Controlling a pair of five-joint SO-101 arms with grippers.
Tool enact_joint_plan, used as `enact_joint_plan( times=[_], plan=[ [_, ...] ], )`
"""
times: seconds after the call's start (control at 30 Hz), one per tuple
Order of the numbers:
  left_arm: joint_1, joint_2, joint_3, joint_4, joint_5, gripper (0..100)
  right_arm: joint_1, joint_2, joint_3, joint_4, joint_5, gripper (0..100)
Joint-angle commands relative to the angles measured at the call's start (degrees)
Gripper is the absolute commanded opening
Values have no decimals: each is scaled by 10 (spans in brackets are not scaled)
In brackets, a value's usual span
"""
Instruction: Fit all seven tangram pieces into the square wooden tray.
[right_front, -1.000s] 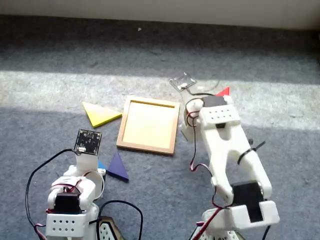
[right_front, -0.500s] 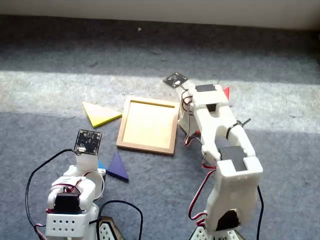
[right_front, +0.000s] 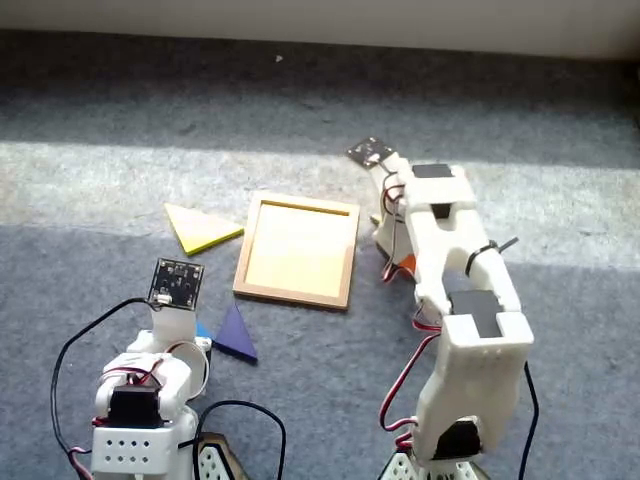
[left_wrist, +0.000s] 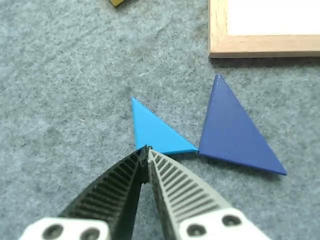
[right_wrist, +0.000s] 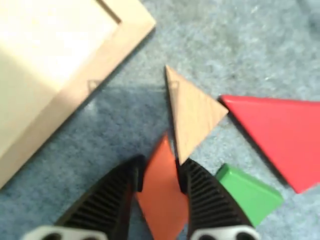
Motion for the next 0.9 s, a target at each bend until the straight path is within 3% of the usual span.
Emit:
enact_joint_plan(
  times=[0.0,0.7,0.8,0.87],
  plan=[
    [7,-23,11,4,-2,7,9,-6,-9,36,4,19],
    [7,-23,11,4,-2,7,-19,-265,73,83,-57,8],
    [7,-23,11,4,-2,7,-30,-289,91,88,-68,35],
    [7,-23,11,4,-2,7,-29,-295,111,88,-68,117]
  ],
)
